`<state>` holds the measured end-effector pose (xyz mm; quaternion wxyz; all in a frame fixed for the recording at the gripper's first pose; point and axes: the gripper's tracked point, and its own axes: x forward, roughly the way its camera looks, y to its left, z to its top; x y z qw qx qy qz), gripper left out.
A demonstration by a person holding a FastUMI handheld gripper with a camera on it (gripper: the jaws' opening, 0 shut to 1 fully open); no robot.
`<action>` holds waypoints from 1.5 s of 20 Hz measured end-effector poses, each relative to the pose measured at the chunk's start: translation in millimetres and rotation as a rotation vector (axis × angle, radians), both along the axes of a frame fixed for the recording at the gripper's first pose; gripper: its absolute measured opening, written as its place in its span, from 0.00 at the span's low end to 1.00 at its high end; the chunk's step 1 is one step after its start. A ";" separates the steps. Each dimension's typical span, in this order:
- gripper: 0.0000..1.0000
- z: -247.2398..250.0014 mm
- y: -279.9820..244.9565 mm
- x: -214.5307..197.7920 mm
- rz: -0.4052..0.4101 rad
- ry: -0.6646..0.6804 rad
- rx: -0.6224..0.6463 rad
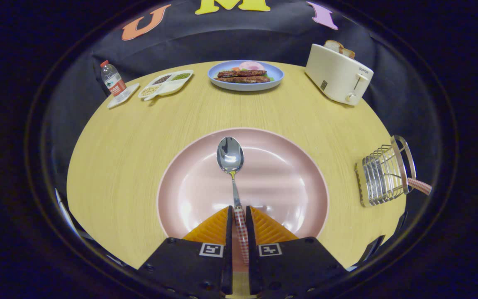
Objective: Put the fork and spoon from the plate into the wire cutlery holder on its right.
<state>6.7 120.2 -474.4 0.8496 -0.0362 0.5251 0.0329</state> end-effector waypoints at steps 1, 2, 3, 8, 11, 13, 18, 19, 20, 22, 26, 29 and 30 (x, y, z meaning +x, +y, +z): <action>0.17 -0.3 -0.2 -0.4 0.004 -0.002 0.005; 0.17 0.2 0.0 -0.8 0.012 -0.002 0.008; 0.17 0.7 0.4 -0.6 0.013 -0.005 0.007; 0.01 10.1 -3.3 -5.3 0.063 0.007 -0.003; 0.01 30.5 -7.8 -7.6 0.086 0.012 0.016; 0.01 48.9 -15.8 -7.3 0.109 0.014 0.020; 0.01 92.5 -46.5 -7.6 0.120 0.030 0.033; 0.01 99.7 -55.7 -7.5 0.117 0.037 0.028; 0.01 106.9 -64.0 -7.6 0.119 0.044 0.026; 0.01 122.8 -82.0 -6.7 0.123 0.064 0.023; 0.01 150.1 -122.3 0.2 0.103 0.089 0.007; 0.01 166.9 -153.0 -1.2 0.111 0.122 -0.010; 0.01 171.9 -163.2 -3.7 0.121 0.146 -0.019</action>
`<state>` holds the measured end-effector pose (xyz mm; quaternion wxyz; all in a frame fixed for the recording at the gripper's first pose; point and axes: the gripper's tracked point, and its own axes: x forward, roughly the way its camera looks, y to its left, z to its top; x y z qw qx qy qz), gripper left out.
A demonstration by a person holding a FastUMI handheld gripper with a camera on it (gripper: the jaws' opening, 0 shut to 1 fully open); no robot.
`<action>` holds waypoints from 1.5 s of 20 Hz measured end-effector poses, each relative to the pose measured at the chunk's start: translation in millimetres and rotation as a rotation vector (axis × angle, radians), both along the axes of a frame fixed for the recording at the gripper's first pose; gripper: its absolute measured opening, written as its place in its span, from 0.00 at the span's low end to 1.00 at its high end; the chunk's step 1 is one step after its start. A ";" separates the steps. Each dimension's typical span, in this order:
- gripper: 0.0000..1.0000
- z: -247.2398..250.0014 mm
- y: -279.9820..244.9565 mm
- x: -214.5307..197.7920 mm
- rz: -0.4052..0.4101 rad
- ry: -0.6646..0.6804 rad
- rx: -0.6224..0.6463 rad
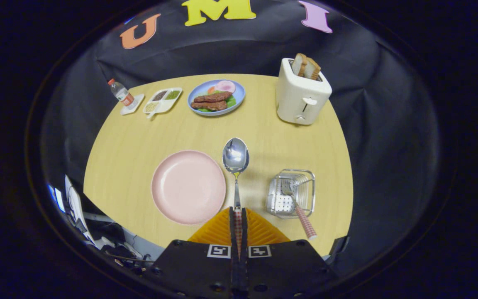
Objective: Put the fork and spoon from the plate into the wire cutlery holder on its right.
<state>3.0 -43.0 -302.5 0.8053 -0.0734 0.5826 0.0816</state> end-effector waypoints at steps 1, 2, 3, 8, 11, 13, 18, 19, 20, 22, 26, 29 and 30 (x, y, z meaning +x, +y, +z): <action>0.01 4.6 -8.8 -1.3 0.005 0.019 -0.009; 0.01 8.7 -18.0 -3.7 0.015 0.043 -0.022; 0.01 12.4 -26.9 -3.5 0.020 0.065 -0.035; 0.01 14.5 -64.5 -11.3 0.045 0.176 -0.135; 0.01 6.9 -72.7 -22.3 0.051 0.281 -0.134; 0.01 3.0 -76.5 -27.2 0.032 0.366 -0.114; 0.01 -10.6 -86.9 -17.7 0.007 0.498 -0.104; 0.01 -12.3 -86.0 -15.5 -0.001 0.510 -0.100; 0.01 -14.6 -87.3 -11.3 0.004 0.521 -0.104; 0.01 -18.3 -90.2 -3.9 0.010 0.537 -0.120; 0.01 -23.7 -87.5 6.5 0.041 0.582 -0.138; 0.01 -29.4 -84.3 7.8 0.073 0.647 -0.145; 0.01 -31.1 -88.8 11.5 0.088 0.658 -0.169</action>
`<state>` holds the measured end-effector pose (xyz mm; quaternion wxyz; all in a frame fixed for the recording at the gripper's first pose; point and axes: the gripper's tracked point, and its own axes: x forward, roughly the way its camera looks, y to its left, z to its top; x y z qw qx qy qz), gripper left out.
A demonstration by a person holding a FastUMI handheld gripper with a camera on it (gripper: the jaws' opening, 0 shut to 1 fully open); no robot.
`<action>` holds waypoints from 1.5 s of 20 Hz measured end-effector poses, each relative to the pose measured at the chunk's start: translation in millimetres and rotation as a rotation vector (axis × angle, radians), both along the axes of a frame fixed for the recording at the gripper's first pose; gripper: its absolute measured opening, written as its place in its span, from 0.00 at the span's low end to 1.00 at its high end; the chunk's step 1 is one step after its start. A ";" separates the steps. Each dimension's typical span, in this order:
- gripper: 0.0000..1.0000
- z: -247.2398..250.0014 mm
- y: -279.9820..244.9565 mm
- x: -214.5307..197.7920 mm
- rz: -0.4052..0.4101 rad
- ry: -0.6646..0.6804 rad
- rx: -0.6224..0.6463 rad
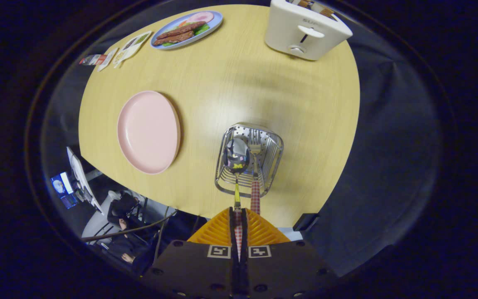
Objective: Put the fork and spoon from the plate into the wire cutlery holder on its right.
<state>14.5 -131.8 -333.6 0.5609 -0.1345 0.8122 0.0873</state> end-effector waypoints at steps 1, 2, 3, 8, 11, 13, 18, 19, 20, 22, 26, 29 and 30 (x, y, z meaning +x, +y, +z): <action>0.01 -2.2 -3.4 0.9 0.018 0.011 -0.018; 0.01 -3.7 -5.7 3.8 0.034 0.017 -0.031; 0.01 -4.5 -6.6 7.6 0.042 0.023 -0.043; 0.02 -6.8 -0.8 13.2 0.050 0.036 -0.053; 0.02 -8.4 -3.5 14.9 0.043 0.039 -0.066; 0.02 -7.9 -7.3 13.2 0.039 0.041 -0.074; 0.11 -6.3 -2.4 12.7 0.022 0.014 -0.051; 0.13 -6.6 0.1 12.0 0.017 0.002 -0.041; 0.13 -6.9 4.5 12.8 0.015 -0.017 -0.022; 0.24 -5.3 11.8 12.6 0.007 -0.060 0.003; 0.46 1.8 26.7 5.7 -0.005 -0.136 0.040; 0.69 5.4 42.0 -2.4 -0.026 -0.194 0.080; 0.76 6.5 46.0 -5.2 -0.024 -0.213 0.090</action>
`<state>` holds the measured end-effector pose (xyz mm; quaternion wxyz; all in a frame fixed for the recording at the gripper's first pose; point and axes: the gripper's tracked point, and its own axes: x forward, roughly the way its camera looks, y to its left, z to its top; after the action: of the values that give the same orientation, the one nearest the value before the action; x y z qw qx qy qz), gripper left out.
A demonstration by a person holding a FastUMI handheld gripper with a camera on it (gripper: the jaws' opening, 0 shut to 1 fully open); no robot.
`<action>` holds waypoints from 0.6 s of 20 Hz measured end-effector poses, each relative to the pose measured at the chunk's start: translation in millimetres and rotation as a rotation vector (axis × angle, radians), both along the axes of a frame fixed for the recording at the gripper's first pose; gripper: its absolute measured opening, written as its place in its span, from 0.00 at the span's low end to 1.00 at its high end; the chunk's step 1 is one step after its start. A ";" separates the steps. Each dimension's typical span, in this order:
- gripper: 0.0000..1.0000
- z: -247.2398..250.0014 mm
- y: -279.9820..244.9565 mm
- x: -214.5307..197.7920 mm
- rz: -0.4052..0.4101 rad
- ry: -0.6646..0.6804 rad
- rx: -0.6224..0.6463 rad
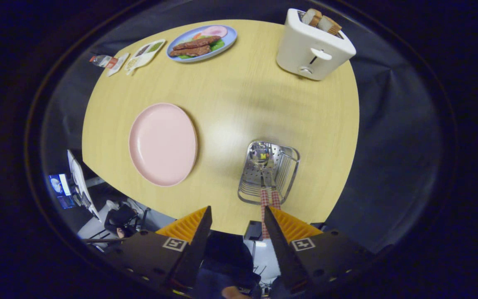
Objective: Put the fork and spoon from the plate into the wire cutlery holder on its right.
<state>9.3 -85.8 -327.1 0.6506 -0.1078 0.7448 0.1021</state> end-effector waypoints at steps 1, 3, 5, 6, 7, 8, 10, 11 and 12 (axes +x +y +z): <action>0.96 2.2 3.9 -1.5 -0.007 -0.024 0.007; 0.97 5.1 13.0 -2.1 -0.038 -0.085 0.021; 0.97 10.4 23.6 -0.5 -0.047 -0.161 0.036; 0.97 15.0 27.3 2.3 -0.035 -0.213 0.031; 0.98 18.8 30.5 3.7 -0.024 -0.257 0.019; 0.97 26.0 36.2 2.0 -0.018 -0.298 0.013; 0.97 38.5 53.0 0.5 -0.021 -0.365 0.018; 0.97 43.5 61.2 -1.3 -0.025 -0.392 0.023; 0.98 49.3 69.7 -2.9 -0.031 -0.422 0.031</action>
<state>6.5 -16.1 -277.8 0.7952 -0.1056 0.5918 0.0786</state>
